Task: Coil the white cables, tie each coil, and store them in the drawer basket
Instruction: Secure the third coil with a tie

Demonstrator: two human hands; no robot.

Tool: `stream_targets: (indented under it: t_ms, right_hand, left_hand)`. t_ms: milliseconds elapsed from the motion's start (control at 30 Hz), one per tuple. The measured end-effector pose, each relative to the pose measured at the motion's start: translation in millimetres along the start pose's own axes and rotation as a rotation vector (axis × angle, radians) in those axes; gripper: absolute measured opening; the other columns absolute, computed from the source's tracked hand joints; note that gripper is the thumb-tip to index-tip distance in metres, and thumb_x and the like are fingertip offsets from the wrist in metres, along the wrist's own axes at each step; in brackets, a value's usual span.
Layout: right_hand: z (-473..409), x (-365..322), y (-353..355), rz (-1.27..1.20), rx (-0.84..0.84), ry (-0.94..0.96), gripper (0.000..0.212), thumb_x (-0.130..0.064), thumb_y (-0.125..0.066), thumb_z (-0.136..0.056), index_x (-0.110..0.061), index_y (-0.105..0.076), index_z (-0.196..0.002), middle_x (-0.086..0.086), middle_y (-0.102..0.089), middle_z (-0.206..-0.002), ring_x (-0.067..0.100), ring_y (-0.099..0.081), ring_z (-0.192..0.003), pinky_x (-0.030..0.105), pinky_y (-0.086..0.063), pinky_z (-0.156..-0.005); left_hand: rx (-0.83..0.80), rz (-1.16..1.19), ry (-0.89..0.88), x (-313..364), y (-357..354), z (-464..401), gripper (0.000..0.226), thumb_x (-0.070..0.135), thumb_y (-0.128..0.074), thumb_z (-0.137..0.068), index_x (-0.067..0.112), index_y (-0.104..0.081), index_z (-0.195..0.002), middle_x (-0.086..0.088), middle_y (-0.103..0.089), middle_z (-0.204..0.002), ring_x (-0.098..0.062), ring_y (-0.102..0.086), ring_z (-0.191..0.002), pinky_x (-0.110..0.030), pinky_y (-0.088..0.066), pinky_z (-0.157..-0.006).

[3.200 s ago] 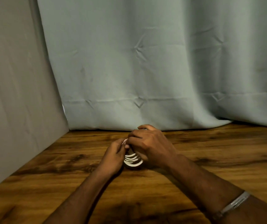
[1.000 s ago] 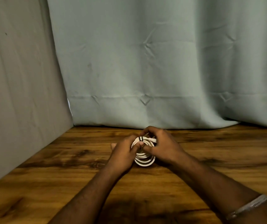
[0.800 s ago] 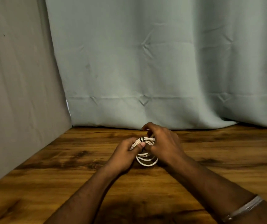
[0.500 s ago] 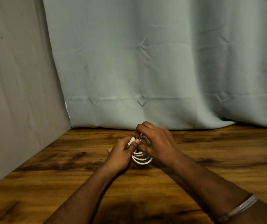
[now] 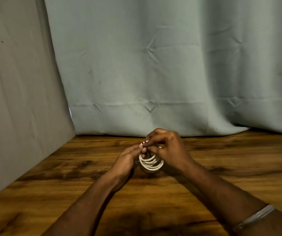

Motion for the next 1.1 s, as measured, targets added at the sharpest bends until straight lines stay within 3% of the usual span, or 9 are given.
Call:
stream_targets:
  t_ms: [167, 300, 433, 567, 700, 867, 1100]
  right_hand:
    - [0.5, 4.0, -9.9, -0.179, 0.091, -0.086, 0.007, -0.021, -0.087, -0.079, -0.021, -0.085, -0.086, -0.007, -0.076, -0.091, 0.013, -0.074, -0.089, 0.048, -0.060, -0.083]
    - [-2.6, 4.6, -12.3, -0.259, 0.213, -0.177, 0.009, -0.024, -0.086, -0.083, -0.016, -0.085, -0.087, -0.006, -0.074, -0.096, 0.011, -0.073, -0.094, 0.043, -0.061, -0.086]
    - [-2.1, -1.0, -11.3, -0.308, 0.241, -0.216, 0.010, -0.015, -0.085, -0.083, -0.019, -0.084, -0.092, -0.007, -0.079, -0.087, 0.006, -0.075, -0.086, 0.027, -0.058, -0.078]
    - [-2.4, -6.6, -15.2, -0.374, 0.319, -0.316, 0.041, -0.008, -0.087, -0.079, -0.022, -0.070, -0.114, 0.000, -0.079, -0.075, 0.012, -0.076, -0.078, 0.029, -0.059, -0.080]
    - [-3.8, -5.0, -12.2, -0.336, 0.359, -0.317, 0.020, -0.008, -0.086, -0.082, -0.021, -0.074, -0.093, 0.001, -0.077, -0.071, 0.009, -0.073, -0.067, 0.022, -0.057, -0.066]
    - [-4.4, -2.1, -10.9, -0.232, 0.334, -0.348, 0.013, -0.011, -0.083, -0.085, -0.019, -0.079, -0.096, -0.002, -0.076, -0.071, 0.007, -0.074, -0.070, 0.018, -0.054, -0.065]
    - [-1.9, -6.1, -10.8, 0.044, 0.319, -0.353, 0.008, -0.020, -0.078, -0.082, -0.024, -0.078, -0.076, -0.011, -0.073, -0.066, 0.005, -0.070, -0.062, 0.029, -0.059, -0.065]
  left_hand:
    - [0.064, -0.024, -0.041, -2.5, 0.6, -3.4, 0.029, 0.016, -0.049, -0.104, 0.015, -0.071, -0.084, -0.017, -0.068, -0.094, -0.028, -0.062, -0.090, -0.036, -0.045, -0.084]
    - [0.148, -0.191, -0.081, -8.3, 3.4, -8.4, 0.023, 0.025, -0.048, -0.105, 0.017, -0.070, -0.105, -0.002, -0.076, -0.096, -0.007, -0.070, -0.084, -0.019, -0.052, -0.071]
    - [0.234, -0.615, -0.174, -20.3, 10.8, -13.0, 0.026, 0.058, -0.047, -0.094, 0.043, -0.066, -0.104, 0.013, -0.074, -0.093, -0.013, -0.066, -0.099, -0.048, -0.045, -0.095]
    - [0.346, -0.872, -0.305, -14.2, 9.0, -11.3, 0.016, 0.037, -0.049, -0.102, 0.036, -0.065, -0.104, 0.009, -0.067, -0.090, -0.013, -0.058, -0.098, -0.045, -0.037, -0.095]
    - [0.375, -0.911, -0.340, -9.9, 6.5, -8.6, 0.022, 0.037, -0.048, -0.102, 0.027, -0.068, -0.104, 0.007, -0.064, -0.090, -0.016, -0.056, -0.098, -0.047, -0.037, -0.095]
    - [0.405, -1.067, -0.407, -7.0, 6.5, -5.7, 0.024, 0.037, -0.043, -0.101, 0.030, -0.065, -0.108, 0.013, -0.067, -0.099, -0.011, -0.051, -0.100, -0.043, -0.033, -0.090]
    - [0.486, -1.175, -0.391, -4.4, 7.0, -4.3, 0.022, 0.037, -0.042, -0.102, 0.030, -0.063, -0.104, 0.013, -0.066, -0.102, -0.012, -0.048, -0.102, -0.037, -0.022, -0.080]
Point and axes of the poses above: each hand's wrist, its own z-axis away from the middle knuckle, its own y-axis out of the back of the hand, x = y × z, the point moved 1 cm from there along -z, towards the middle knuckle
